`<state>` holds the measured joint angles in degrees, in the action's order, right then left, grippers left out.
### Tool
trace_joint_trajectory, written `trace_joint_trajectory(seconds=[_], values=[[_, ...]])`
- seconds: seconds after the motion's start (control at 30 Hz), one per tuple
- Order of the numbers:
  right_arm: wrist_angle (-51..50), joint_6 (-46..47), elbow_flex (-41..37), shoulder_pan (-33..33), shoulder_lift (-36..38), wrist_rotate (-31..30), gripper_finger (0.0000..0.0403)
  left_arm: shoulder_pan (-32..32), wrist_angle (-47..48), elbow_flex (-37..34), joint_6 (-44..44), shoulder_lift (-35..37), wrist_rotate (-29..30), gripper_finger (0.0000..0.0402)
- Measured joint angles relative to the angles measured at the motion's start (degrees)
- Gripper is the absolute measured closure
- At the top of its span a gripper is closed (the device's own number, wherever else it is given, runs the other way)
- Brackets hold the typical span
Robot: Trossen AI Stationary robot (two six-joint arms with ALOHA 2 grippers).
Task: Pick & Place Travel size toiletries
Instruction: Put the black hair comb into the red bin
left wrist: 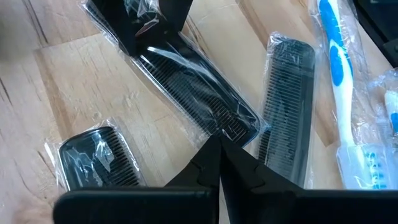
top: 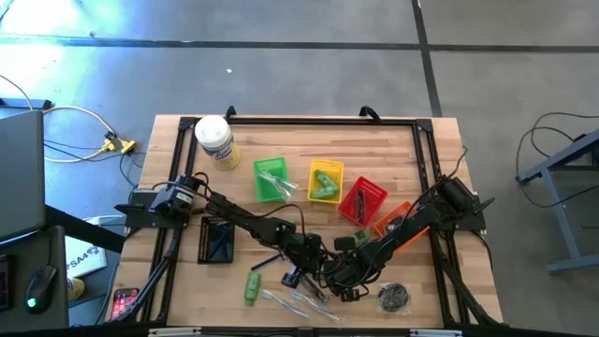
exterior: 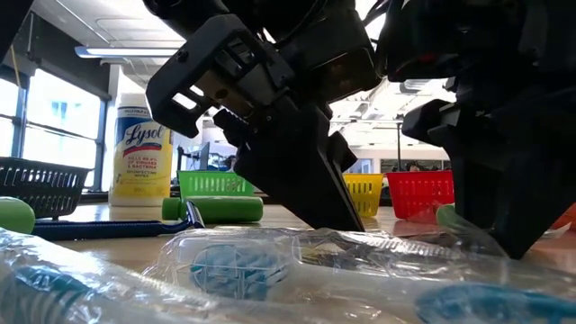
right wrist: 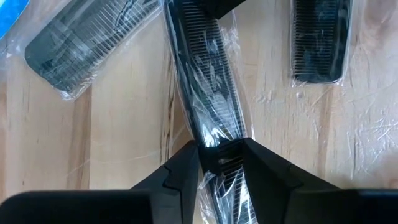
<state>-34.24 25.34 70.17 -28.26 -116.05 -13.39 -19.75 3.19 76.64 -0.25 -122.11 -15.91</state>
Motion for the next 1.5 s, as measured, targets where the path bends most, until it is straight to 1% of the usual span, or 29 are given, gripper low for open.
trace_joint_trajectory(seconds=[0.2,0.33,0.67,1.03,1.17,1.3,1.5], values=[[0.5,0.2,-0.1,-0.1,0.2,0.3,0.0296,0.0,0.4,0.0,-0.4,0.9,1.3,0.0402],[1.1,-0.1,-0.2,-0.1,0.2,-0.6,0.0296,0.0,0.1,0.0,-0.3,0.9,1.4,0.0401],[2.8,-0.5,-0.3,-0.2,0.1,-3.6,0.0296,0.0,-2.0,-0.1,-0.5,0.9,-2.6,0.0402],[3.6,0.0,-0.4,-0.3,0.0,-5.6,0.0296,0.0,-2.7,-0.1,-0.9,0.9,-3.2,0.0402],[3.7,-0.1,-0.4,-0.3,0.0,-4.9,0.0309,0.0,-2.5,-0.1,-0.6,1.0,-1.2,0.0402],[3.5,-0.1,-0.3,-0.4,0.1,-4.5,0.0325,-0.1,-1.3,-0.1,-0.2,1.8,2.6,0.0402],[3.3,0.2,-0.3,-0.4,0.4,-2.7,0.0325,-0.1,-0.4,-0.1,0.1,2.3,3.8,0.0402]])
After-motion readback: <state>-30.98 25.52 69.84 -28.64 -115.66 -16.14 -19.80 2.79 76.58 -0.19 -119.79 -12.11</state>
